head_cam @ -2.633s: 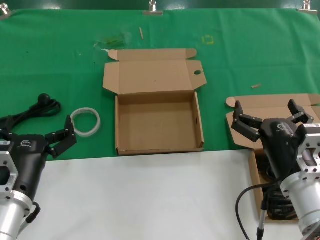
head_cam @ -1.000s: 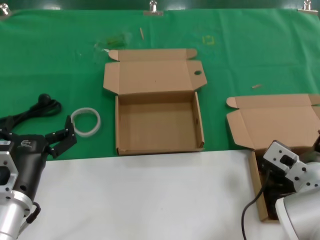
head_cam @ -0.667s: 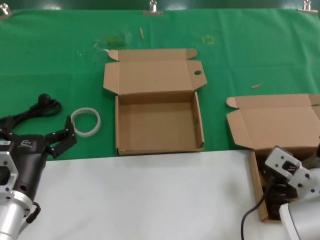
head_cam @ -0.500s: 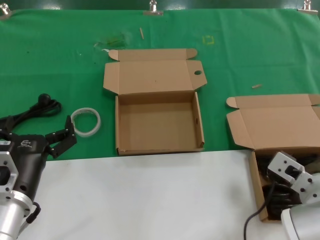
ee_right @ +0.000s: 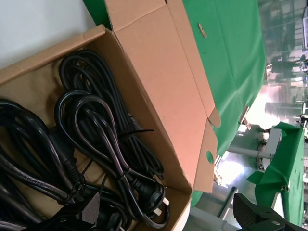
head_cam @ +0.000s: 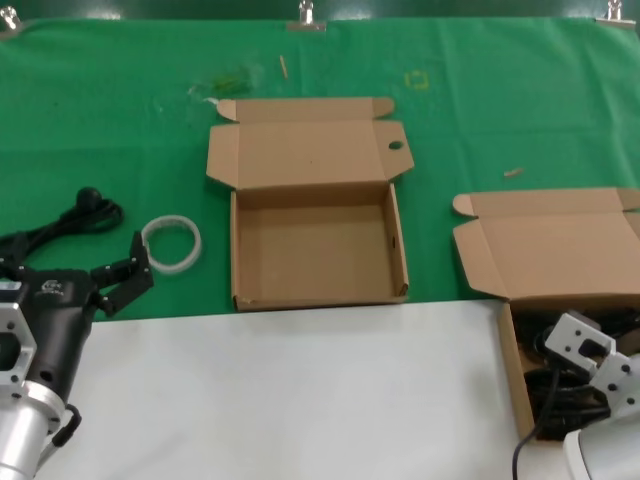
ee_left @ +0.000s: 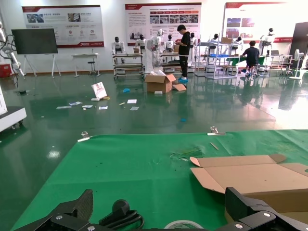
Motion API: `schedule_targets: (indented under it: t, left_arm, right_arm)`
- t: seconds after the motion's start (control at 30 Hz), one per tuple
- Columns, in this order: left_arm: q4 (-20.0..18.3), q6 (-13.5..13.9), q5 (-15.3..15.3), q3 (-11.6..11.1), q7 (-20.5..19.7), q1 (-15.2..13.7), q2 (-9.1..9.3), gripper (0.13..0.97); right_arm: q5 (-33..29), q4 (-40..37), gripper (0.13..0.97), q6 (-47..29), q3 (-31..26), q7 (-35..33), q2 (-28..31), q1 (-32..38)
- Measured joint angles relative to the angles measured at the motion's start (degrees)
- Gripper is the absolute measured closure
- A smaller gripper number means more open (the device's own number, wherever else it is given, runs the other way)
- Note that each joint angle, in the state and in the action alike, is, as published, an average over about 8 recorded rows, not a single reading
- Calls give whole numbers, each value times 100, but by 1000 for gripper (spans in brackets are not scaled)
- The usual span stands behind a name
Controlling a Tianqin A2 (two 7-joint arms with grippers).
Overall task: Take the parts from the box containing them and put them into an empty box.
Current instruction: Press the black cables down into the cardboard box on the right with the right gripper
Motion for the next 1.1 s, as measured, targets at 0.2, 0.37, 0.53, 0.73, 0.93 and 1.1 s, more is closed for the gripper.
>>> schedule_targets:
  t: [0.2, 0.37, 0.53, 0.73, 0.93, 1.1]
  left_arm:
    - [0, 0, 0, 0, 0, 0, 0, 132]
    - [0, 0, 0, 0, 0, 0, 0, 132]
    - [0, 0, 0, 0, 0, 0, 0, 132]
    - [0, 0, 0, 0, 0, 0, 0, 132]
    - [0, 0, -1, 0, 0, 0, 0, 132]
    - [0, 0, -1, 0, 0, 0, 0, 132]
  right_arm:
    - [-75, -282, 129, -243, 23, 50, 0, 52]
    - [-103, -485, 130, -415, 37, 85, -1, 101]
    - [-109, -638, 132, -541, 38, 115, -1, 155]
    - [-107, -736, 161, -618, 14, 142, -1, 190]
    - [-131, -778, 189, -672, -27, 189, -1, 197]
    - [-172, -790, 236, -700, -59, 232, -1, 190]
